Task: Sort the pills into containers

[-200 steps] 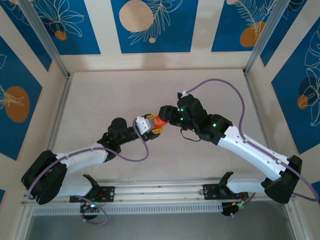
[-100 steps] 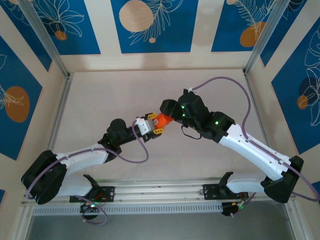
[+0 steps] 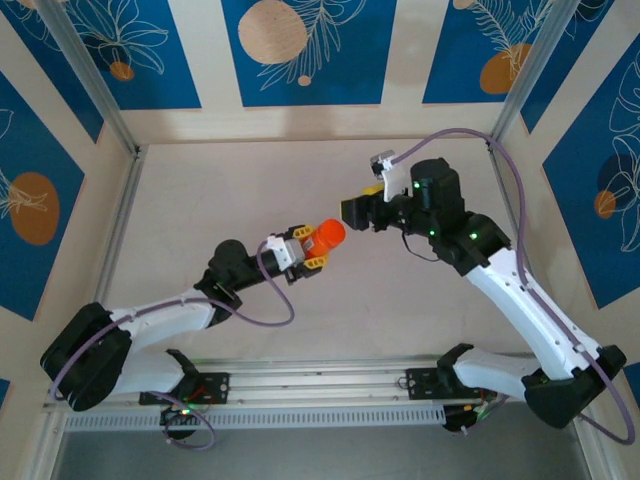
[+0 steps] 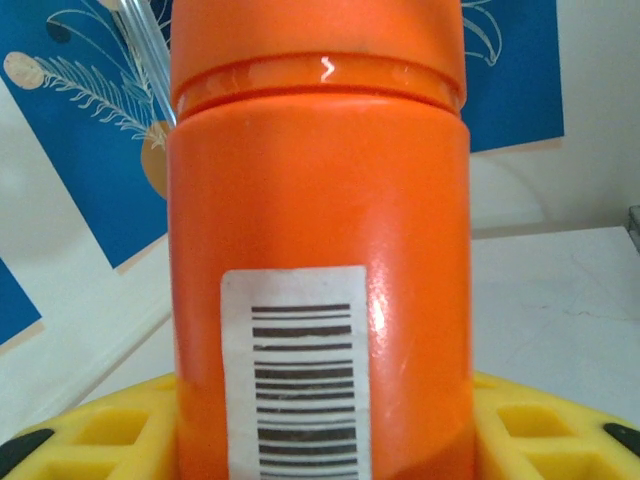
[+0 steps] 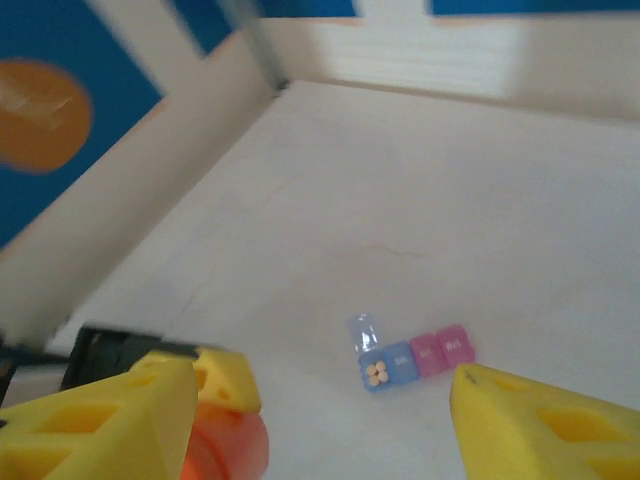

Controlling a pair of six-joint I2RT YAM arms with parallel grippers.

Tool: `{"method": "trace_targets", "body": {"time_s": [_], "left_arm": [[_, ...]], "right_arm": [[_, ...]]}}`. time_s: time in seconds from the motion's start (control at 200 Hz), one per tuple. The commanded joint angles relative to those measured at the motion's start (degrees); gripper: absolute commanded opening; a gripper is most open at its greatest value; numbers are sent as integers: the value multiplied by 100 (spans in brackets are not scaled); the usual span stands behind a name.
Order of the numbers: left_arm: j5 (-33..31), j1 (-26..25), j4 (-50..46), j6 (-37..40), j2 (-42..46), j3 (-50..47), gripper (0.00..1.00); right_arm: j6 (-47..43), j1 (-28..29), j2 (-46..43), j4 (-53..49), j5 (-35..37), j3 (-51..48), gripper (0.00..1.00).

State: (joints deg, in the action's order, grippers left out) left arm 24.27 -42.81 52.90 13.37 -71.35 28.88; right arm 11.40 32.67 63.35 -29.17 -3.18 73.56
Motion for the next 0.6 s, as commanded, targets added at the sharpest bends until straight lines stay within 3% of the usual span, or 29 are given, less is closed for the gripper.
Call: {"method": "trace_targets", "body": {"time_s": [0.0,0.245,0.42,0.595], "left_arm": [[357,43,424,-276,176,-64,0],[751,42,440,-410,190,-54,0],[1002,39,435,-492,227,-47,0],[1149,37,435,-528,212,-15,0]], "right_arm": [[-2302,-102,-259,-92,-2348,0,68],[-4329,-111,-121,-673,-3791,26,75],[-5392,-111,208,-1157,-4039,231,76],[-5608,-105,522,-1282,-3899,372,75]]}}
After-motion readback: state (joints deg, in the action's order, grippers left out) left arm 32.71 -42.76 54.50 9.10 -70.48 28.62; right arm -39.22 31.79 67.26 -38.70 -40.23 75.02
